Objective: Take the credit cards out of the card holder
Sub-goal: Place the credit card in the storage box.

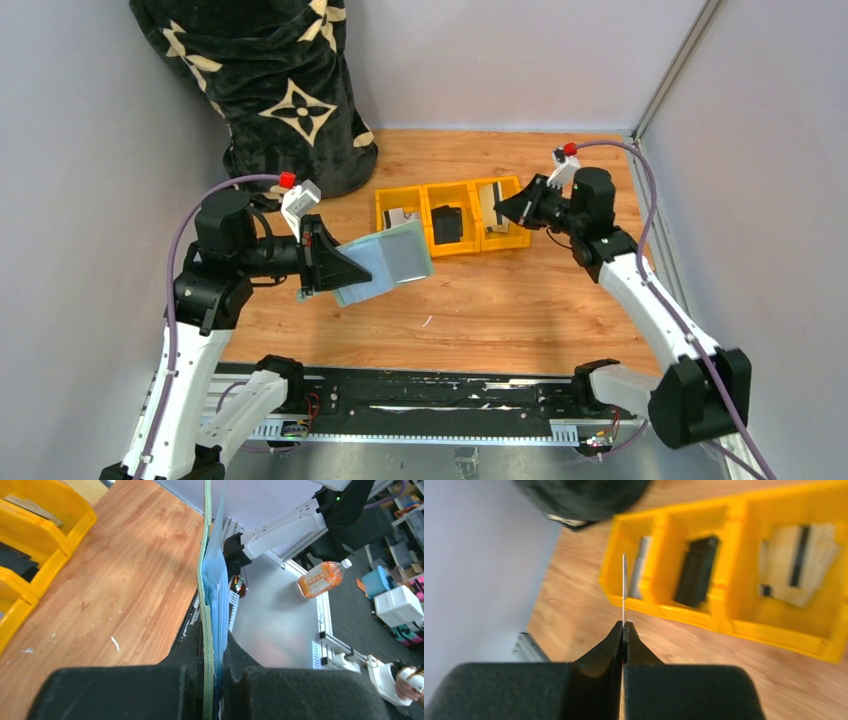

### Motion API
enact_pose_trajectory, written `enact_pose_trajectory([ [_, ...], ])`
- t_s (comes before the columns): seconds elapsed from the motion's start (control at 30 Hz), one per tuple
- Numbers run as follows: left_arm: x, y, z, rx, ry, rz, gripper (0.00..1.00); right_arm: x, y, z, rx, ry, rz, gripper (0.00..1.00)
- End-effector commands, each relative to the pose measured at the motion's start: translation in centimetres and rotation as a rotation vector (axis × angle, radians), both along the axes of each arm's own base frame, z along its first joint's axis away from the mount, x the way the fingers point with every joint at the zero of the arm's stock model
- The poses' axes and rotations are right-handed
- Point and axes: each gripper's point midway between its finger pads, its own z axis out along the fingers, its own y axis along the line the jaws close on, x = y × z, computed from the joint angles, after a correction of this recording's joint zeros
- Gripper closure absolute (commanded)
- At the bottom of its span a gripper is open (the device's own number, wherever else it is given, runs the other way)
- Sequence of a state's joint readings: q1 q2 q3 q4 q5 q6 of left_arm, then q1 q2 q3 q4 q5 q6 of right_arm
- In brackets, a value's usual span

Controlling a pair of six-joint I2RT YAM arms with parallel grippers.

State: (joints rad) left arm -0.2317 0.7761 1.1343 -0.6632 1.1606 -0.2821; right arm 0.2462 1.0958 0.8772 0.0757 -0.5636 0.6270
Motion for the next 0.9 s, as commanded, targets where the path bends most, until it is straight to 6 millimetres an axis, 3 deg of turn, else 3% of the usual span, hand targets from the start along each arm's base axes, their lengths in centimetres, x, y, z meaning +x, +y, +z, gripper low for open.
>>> enact_pose_trajectory([
  [0.0,0.5,0.7,-0.4,0.066,-0.053,0.060,0.93,3.5,-3.8,-5.8,-0.276,0.091,-0.155,1.00],
  [0.27,0.4,0.9,-0.8,0.090,-0.061,0.059,0.94,8.5,-5.3,-11.2,-0.453,0.186,-0.219,1.00],
  [0.57,0.1,0.8,-0.6,0.083,-0.068,0.045,0.95,11.0,-4.2,-17.1,-0.511,0.314,-0.171,1.00],
  [0.8,-0.3,0.8,-0.2,0.075,-0.076,0.034,0.97,11.9,-3.8,-19.0,-0.532,0.356,-0.174,1.00],
  [0.87,-0.4,0.8,-0.2,0.075,-0.078,0.030,0.97,12.0,-4.1,-18.6,-0.552,0.353,-0.195,0.91],
])
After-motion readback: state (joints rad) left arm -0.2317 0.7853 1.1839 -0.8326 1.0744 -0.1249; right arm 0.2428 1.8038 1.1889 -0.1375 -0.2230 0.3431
